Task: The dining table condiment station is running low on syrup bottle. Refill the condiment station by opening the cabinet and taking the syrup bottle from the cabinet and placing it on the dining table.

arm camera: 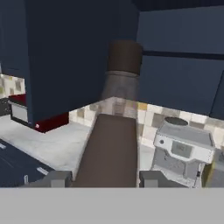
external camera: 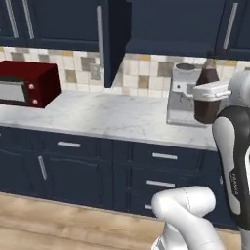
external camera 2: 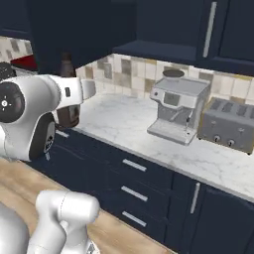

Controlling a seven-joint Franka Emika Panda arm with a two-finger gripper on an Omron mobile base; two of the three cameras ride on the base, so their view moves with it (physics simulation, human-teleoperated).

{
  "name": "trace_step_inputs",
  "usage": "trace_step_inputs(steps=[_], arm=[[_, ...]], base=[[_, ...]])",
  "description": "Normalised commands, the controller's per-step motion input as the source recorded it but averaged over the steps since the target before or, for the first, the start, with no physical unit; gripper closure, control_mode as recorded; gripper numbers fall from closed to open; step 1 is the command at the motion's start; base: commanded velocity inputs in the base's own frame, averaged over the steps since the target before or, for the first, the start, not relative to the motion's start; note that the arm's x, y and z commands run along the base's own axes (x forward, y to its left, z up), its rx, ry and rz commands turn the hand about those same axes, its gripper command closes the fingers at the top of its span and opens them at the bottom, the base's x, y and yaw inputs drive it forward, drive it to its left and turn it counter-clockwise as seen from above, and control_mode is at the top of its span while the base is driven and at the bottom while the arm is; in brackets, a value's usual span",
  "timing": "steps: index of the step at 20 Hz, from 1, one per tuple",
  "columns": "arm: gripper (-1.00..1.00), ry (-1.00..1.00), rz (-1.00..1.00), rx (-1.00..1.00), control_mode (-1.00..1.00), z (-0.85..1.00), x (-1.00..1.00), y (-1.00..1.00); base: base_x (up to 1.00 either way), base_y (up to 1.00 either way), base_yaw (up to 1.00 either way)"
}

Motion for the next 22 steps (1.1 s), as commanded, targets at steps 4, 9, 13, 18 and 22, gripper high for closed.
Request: trace_step_inputs(steps=[4, 9, 13, 18, 22], arm=[[1.0, 0.0, 0.0, 0.0, 1.0, 0.0, 0.0, 0.0], [1.0, 0.0, 0.0, 0.0, 1.0, 0.0, 0.0, 0.0], [1.0, 0.0, 0.0, 0.0, 1.0, 0.0, 0.0, 0.0], [1.0, 0.0, 0.0, 0.0, 1.0, 0.0, 0.0, 0.0], [1.0, 0.0, 0.0, 0.0, 1.0, 0.0, 0.0, 0.0]], base=[[-0.59, 0.55, 0.81], [-0.01, 0.59, 0.85], [0.0, 0.48, 0.83], [0.12, 0.31, 0.82], [0.21, 0.18, 0.8]])
